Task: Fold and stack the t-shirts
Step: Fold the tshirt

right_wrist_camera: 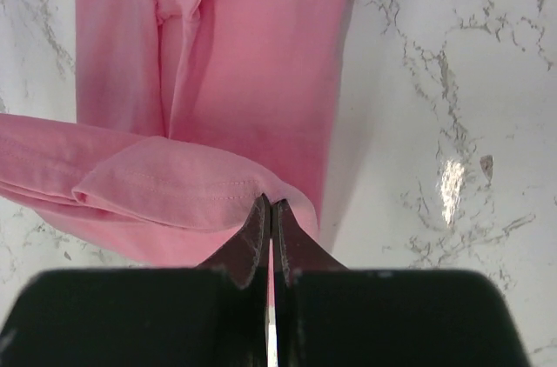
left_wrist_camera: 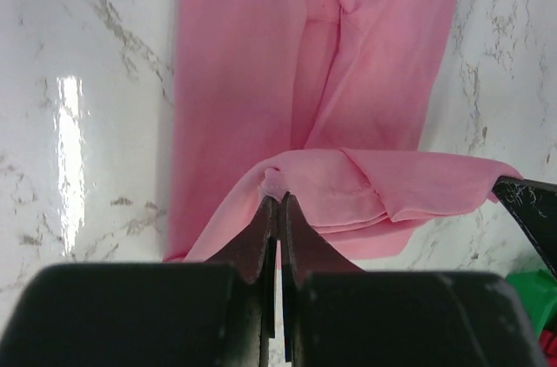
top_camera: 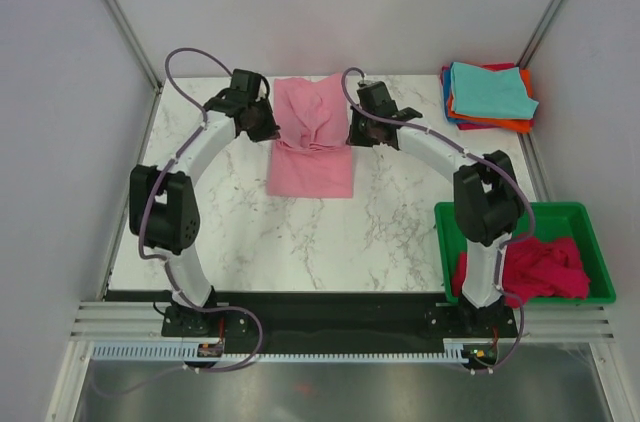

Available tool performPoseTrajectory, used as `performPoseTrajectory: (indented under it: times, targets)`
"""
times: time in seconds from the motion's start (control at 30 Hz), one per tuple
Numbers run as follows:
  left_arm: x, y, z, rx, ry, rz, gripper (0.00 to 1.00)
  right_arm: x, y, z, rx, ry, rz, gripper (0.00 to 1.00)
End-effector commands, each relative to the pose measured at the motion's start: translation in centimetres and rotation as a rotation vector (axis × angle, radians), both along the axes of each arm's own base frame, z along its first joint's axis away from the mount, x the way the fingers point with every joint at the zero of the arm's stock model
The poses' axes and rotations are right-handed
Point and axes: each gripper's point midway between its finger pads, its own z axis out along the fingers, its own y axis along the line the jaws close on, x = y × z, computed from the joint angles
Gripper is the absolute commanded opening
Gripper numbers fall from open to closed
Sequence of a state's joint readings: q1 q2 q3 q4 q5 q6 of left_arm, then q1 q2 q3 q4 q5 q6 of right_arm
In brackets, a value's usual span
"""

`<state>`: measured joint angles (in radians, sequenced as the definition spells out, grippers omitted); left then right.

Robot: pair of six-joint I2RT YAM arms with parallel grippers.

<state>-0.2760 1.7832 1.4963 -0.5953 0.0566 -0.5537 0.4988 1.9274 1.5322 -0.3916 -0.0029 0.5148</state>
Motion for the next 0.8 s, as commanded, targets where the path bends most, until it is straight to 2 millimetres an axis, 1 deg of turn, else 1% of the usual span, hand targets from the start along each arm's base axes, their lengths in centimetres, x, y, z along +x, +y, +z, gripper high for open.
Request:
performPoseTrajectory:
  times: [0.0, 0.03, 0.1, 0.13, 0.2, 0.23, 0.3, 0.33, 0.37, 0.4, 0.43, 0.47, 0.5, 0.53, 0.57, 0.6, 0.63, 0.67, 0.7, 0.73, 0.77]
  targets:
    - [2.7, -0.1, 1.1, 0.015, -0.052, -0.07, 0.02, 2.1, 0.6, 0.9, 0.022, -0.026, 0.036, 0.0]
    - [3.4, -0.1, 0.2, 0.021, -0.029, -0.072, 0.02, 2.5, 0.4, 0.7, 0.021, -0.025, 0.032, 0.0]
    - [4.0, 0.2, -0.7, 0.027, -0.009, -0.069, 0.02, 3.4, 0.8, -0.1, 0.023, -0.016, 0.045, 0.0]
    - [4.4, 0.2, -1.6, 0.032, 0.009, -0.069, 0.02, 4.0, 0.9, -0.7, 0.022, -0.01, 0.044, 0.0]
    - [4.9, 0.7, -2.5, 0.038, 0.025, -0.057, 0.02, 4.5, 1.1, -1.1, 0.032, -0.003, 0.055, 0.0]
    - [5.3, 0.9, -3.4, 0.04, 0.04, -0.05, 0.02, 5.1, 1.0, -1.6, 0.031, 0.001, 0.052, 0.0]
    - [5.9, 1.3, -4.1, 0.028, 0.058, -0.038, 0.02, 5.8, 1.1, -1.9, 0.044, 0.005, 0.054, 0.0]
    - [6.5, 1.4, -3.9, 0.025, 0.052, -0.031, 0.02, 6.5, 0.9, -2.1, 0.048, 0.003, 0.048, 0.01]
    - [6.5, 1.6, -4.7, 0.026, 0.076, -0.023, 0.02, 6.9, 0.9, -2.0, 0.053, 0.0, 0.046, 0.03]
    - [7.1, 1.8, -4.5, 0.017, 0.069, -0.017, 0.03, 7.2, 0.9, -2.0, 0.057, -0.001, 0.045, 0.07]
    - [7.4, 1.9, -4.6, 0.013, 0.069, -0.017, 0.05, 8.0, 0.7, -2.0, 0.061, -0.006, 0.038, 0.15]
    - [7.5, 2.4, -5.4, 0.013, 0.093, -0.006, 0.17, 8.3, 0.7, -2.0, 0.065, -0.006, 0.038, 0.46]
    - [7.8, 2.5, -5.4, 0.001, 0.095, -0.005, 0.26, 8.7, 0.5, -2.0, 0.069, -0.004, 0.034, 0.58]
    - [8.6, 2.4, -4.4, -0.017, 0.074, -0.009, 0.34, 9.8, 0.1, -1.6, 0.077, -0.012, 0.025, 0.65]
    - [9.1, 2.9, -4.2, -0.027, 0.075, 0.002, 0.46, 10.4, -0.1, -1.1, 0.09, -0.021, 0.019, 0.69]
    - [10.3, 3.2, -3.1, -0.034, 0.055, 0.012, 0.51, 11.1, -0.4, -0.5, 0.107, -0.034, 0.011, 0.69]
    - [11.0, 3.6, -2.4, -0.035, 0.041, 0.021, 0.56, 12.7, -1.1, 1.2, 0.144, -0.066, 0.0, 0.7]
    - [11.8, 4.2, -2.4, -0.035, 0.041, 0.035, 0.63, 13.4, -1.3, 2.4, 0.173, -0.081, -0.009, 0.7]
    - [12.7, 4.5, 0.3, -0.041, 0.001, 0.038, 0.64, 13.9, -1.5, 3.4, 0.196, -0.094, -0.008, 0.7]
    - [13.1, 4.7, 1.5, -0.04, -0.018, 0.036, 0.65, 14.4, -2.0, 5.8, 0.217, -0.129, -0.009, 0.7]
    - [13.2, 5.0, 2.5, -0.031, -0.038, 0.03, 0.66, 14.3, -2.1, 6.8, 0.227, -0.139, -0.004, 0.71]
